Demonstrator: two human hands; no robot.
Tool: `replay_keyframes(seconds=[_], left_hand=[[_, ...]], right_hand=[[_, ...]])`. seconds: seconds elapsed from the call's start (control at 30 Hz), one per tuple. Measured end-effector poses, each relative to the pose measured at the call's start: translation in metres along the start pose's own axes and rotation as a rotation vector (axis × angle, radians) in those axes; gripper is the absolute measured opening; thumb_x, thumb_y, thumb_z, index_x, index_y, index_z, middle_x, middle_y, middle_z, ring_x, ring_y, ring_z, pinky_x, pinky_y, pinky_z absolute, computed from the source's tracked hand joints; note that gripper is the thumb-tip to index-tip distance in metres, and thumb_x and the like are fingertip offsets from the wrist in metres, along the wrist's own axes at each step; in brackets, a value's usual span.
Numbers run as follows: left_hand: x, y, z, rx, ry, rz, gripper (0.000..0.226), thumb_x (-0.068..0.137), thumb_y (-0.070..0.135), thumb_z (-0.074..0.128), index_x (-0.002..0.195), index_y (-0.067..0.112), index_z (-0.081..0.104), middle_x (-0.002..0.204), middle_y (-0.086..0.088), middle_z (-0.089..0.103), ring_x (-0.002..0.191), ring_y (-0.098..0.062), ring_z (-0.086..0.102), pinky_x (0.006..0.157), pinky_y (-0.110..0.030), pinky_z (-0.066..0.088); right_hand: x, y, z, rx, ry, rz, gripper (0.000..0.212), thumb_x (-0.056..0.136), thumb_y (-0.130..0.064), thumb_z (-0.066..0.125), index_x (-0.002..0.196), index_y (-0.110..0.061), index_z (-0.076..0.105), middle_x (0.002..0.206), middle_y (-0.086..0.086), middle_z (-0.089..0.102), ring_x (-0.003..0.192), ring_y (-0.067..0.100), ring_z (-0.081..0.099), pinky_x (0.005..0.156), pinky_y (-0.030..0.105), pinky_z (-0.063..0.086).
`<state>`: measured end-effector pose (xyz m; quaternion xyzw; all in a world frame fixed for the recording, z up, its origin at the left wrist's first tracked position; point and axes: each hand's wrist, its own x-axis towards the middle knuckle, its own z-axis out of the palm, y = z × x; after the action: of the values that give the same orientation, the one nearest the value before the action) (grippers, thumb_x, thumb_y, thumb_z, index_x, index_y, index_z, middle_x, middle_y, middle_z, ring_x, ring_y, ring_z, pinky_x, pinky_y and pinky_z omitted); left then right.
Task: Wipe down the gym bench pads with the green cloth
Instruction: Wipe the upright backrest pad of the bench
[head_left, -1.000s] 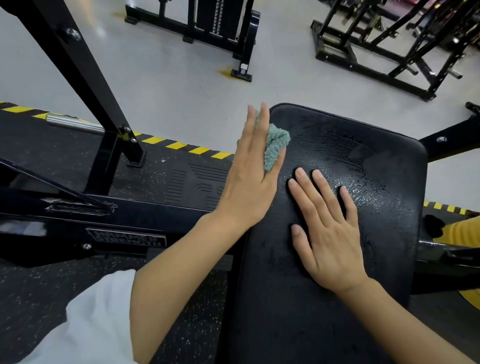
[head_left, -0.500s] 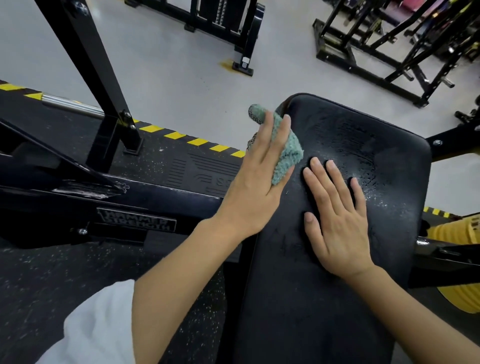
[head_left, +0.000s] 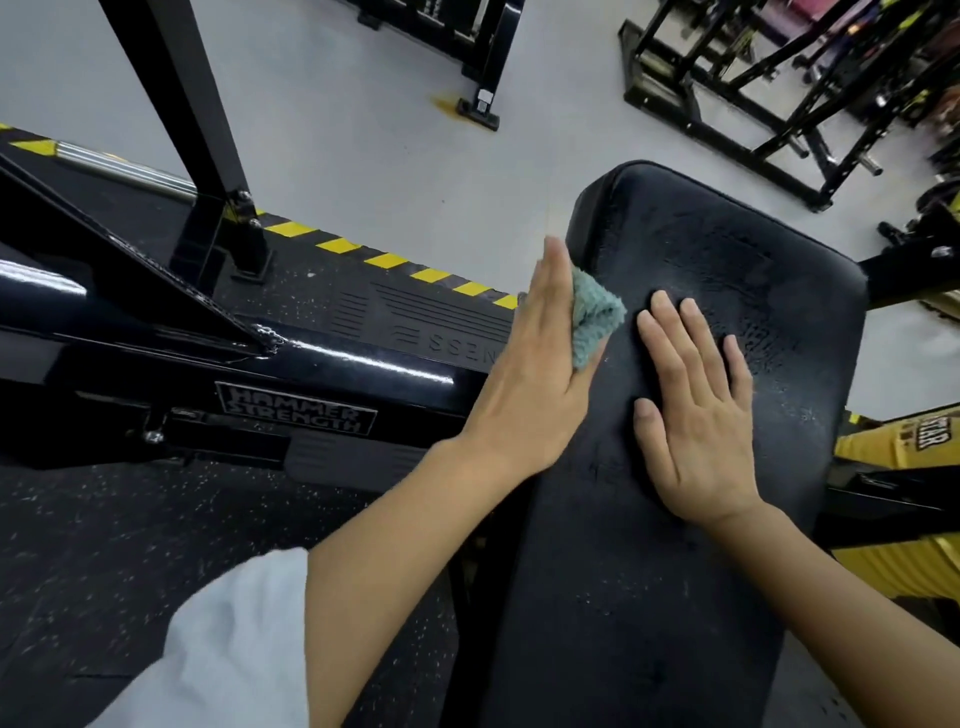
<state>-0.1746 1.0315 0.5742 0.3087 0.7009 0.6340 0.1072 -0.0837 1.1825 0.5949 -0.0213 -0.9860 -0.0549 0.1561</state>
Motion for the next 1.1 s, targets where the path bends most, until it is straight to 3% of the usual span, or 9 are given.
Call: replay_keyframes(seconds=[0.13,0.27,0.43,0.6,0.8,1.1], left_hand=[[0.04,0.002,-0.009,0.049,0.034,0.031,0.069,0.103,0.013,0.042,0.153,0.009,-0.005,0.164,-0.011,0.001,0.151,-0.02,0.004,0.122,-0.041,0.011],[0.076,0.011,-0.015,0.058,0.035,0.034,0.067,0.104,0.018,0.039,0.154,0.008,-0.005,0.164,-0.008,-0.004,0.151,-0.019,0.0,0.123,-0.04,0.008],[0.043,-0.009,-0.008,-0.034,0.043,0.105,0.065,0.103,0.016,0.041,0.155,0.012,0.001,0.163,-0.001,-0.007,0.151,-0.014,-0.003,0.117,-0.015,-0.005],[-0.024,-0.026,-0.001,-0.089,-0.028,0.109,0.067,0.101,0.015,0.042,0.154,0.014,0.0,0.164,0.002,-0.004,0.151,-0.01,-0.003,0.124,-0.039,0.007],[-0.065,-0.029,0.005,-0.087,-0.052,0.069,0.068,0.101,0.018,0.041,0.154,0.013,-0.002,0.164,0.0,-0.006,0.151,-0.01,-0.004,0.122,-0.025,0.003],[-0.066,-0.027,0.003,-0.079,-0.096,0.056,0.068,0.101,0.024,0.039,0.153,0.015,-0.005,0.164,0.001,-0.008,0.15,-0.009,-0.007,0.121,-0.022,0.0]], right_hand=[[0.0,0.0,0.001,0.0,0.009,0.001,0.06,0.095,-0.034,0.026,0.151,-0.016,0.023,0.16,0.001,0.019,0.149,0.02,0.013,0.117,0.053,0.016],[0.0,0.001,0.001,-0.002,0.008,-0.009,0.06,0.095,-0.034,0.026,0.151,-0.015,0.023,0.16,0.002,0.019,0.149,0.021,0.013,0.117,0.052,0.015],[0.001,0.0,0.001,-0.003,-0.004,0.002,0.059,0.096,-0.034,0.025,0.152,-0.016,0.02,0.16,-0.001,0.015,0.149,0.021,0.011,0.118,0.051,0.013],[-0.001,-0.004,-0.002,0.015,-0.044,0.026,0.058,0.099,-0.032,0.024,0.153,-0.017,0.013,0.161,-0.003,0.008,0.15,0.019,0.006,0.12,0.049,0.006],[-0.015,-0.027,0.003,0.103,-0.013,0.15,0.056,0.1,-0.03,0.024,0.154,-0.015,0.013,0.162,-0.002,0.007,0.15,0.017,0.003,0.121,0.047,0.004],[-0.065,-0.053,0.02,0.091,0.021,0.205,0.055,0.101,-0.032,0.02,0.154,-0.019,0.012,0.162,-0.003,0.01,0.15,0.019,0.008,0.121,0.046,0.006]])
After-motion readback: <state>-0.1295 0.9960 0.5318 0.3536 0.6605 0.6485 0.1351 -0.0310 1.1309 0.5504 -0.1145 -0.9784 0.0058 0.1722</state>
